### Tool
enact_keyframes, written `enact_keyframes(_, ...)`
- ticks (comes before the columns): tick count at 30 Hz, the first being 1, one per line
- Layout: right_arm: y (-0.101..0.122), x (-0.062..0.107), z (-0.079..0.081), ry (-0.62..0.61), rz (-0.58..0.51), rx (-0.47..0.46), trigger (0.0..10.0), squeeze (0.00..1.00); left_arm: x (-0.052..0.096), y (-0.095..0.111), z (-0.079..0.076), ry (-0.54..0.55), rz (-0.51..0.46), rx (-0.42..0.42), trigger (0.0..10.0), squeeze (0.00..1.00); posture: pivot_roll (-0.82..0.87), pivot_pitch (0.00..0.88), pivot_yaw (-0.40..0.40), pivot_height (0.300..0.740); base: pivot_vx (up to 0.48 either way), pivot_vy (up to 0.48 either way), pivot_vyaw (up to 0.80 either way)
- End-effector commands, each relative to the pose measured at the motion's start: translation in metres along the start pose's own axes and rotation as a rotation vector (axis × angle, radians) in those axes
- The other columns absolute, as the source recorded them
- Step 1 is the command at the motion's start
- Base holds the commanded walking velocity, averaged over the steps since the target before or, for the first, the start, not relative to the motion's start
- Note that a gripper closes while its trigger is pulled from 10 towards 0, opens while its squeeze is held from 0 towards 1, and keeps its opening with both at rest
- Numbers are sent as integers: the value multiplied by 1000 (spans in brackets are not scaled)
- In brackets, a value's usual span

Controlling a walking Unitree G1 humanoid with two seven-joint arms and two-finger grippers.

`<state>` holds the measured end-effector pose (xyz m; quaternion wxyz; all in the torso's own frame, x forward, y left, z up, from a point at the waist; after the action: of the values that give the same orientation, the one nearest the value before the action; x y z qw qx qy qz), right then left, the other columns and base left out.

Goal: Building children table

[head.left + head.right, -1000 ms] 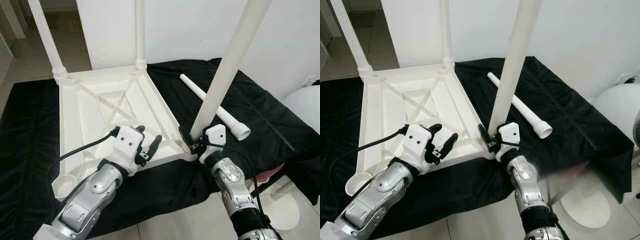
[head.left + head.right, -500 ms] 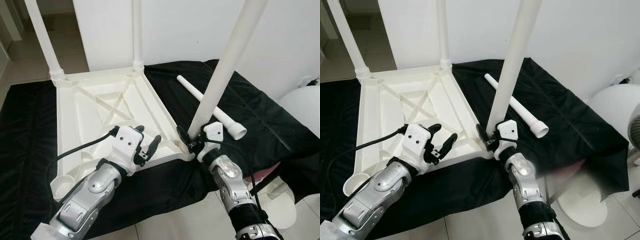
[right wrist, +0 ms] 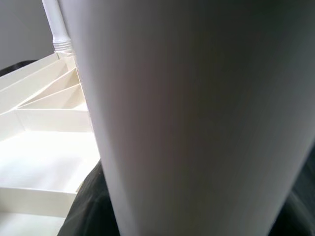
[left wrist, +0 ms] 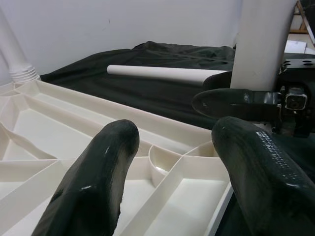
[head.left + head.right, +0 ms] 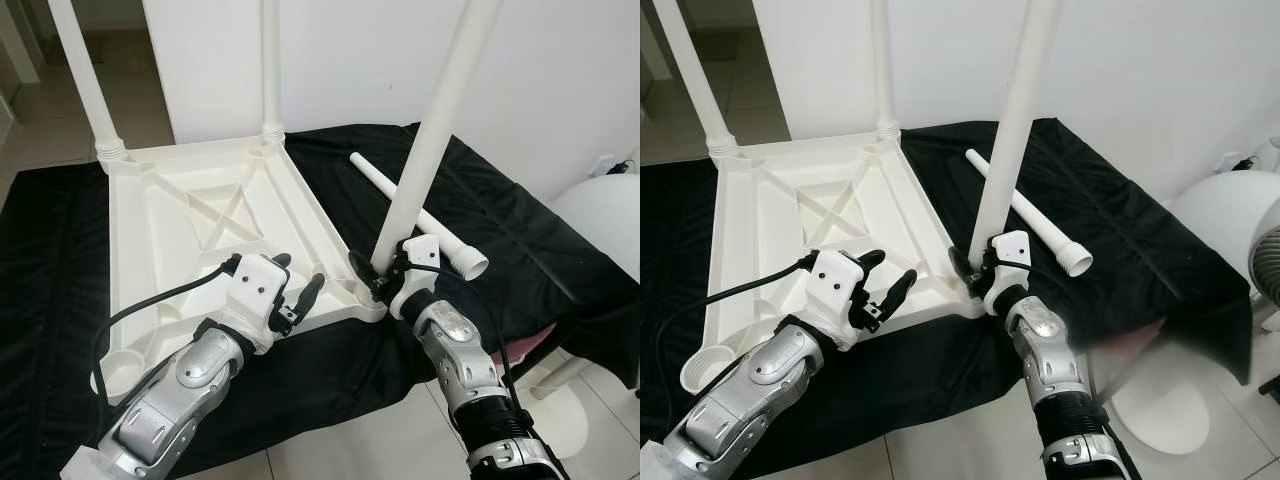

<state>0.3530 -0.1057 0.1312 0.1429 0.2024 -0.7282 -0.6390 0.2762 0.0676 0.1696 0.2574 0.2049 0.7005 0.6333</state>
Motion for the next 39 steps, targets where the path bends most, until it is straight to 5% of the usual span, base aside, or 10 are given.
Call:
enact_keyframes(1, -32, 5, 10, 8, 140, -144, 10000, 0, 2, -2, -20, -221, 45, -9, 10000, 0, 25, 55, -21, 740, 0, 0, 0)
enact_keyframes(13, -21, 7, 7, -22, 88, -48, 10000, 0, 1, -2, -19, -215, 43, -5, 10000, 0, 25, 54, -28, 740, 0, 0, 0)
enact_keyframes(16, -12, 6, 6, -194, 56, -49, 10000, 0, 1, -3, -19, -210, 44, 0, 10000, 0, 24, 51, -31, 740, 0, 0, 0)
enact_keyframes(22, -10, 7, 10, -327, 64, -48, 10000, 0, 0, -5, -19, -212, 46, 3, 10000, 0, 24, 46, -38, 740, 0, 0, 0)
enact_keyframes(25, -11, 3, 11, -480, 102, -153, 10000, 0, -1, -4, -19, -212, 43, -3, 10000, 0, 32, 41, -46, 740, 0, 0, 0)
enact_keyframes(32, 4, -3, 16, -460, 42, -135, 10000, 0, -2, -5, -19, -216, 46, -4, 10000, 0, 30, 27, -45, 740, 0, 0, 0)
enact_keyframes(33, 6, -3, 16, -441, 21, -124, 10000, 875, -2, -5, -19, -219, 48, -5, 10000, 0, 31, 26, -46, 740, 0, 0, 0)
enact_keyframes(34, 8, -2, 17, -436, 11, -118, 10000, 875, -2, -5, -20, -221, 49, -5, 10000, 0, 31, 26, -46, 740, 0, 0, 0)
enact_keyframes(35, 9, -1, 17, -432, -2, -114, 10000, 1000, -2, -5, -20, -223, 50, -5, 10000, 0, 31, 26, -46, 740, 0, 0, 0)
enact_keyframes(39, 15, -1, 16, -403, -39, -89, 10000, 1000, -1, -6, -19, -223, 53, -9, 10000, 0, 28, 20, -43, 740, 0, 0, 0)
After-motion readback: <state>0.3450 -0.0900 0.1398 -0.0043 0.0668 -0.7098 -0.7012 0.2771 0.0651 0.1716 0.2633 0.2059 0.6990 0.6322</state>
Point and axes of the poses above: a point about 5 cm out from each wrist's last joint towards the gripper, its own x axis pointing back from the gripper into the wrist, its own y axis along the axis of the wrist's last joint, z = x × y, the point moved 3 cm from there along -x, pointing out of the wrist towards the gripper, and after that the axes turned 12 degrees about x, right-handed, at the moved point
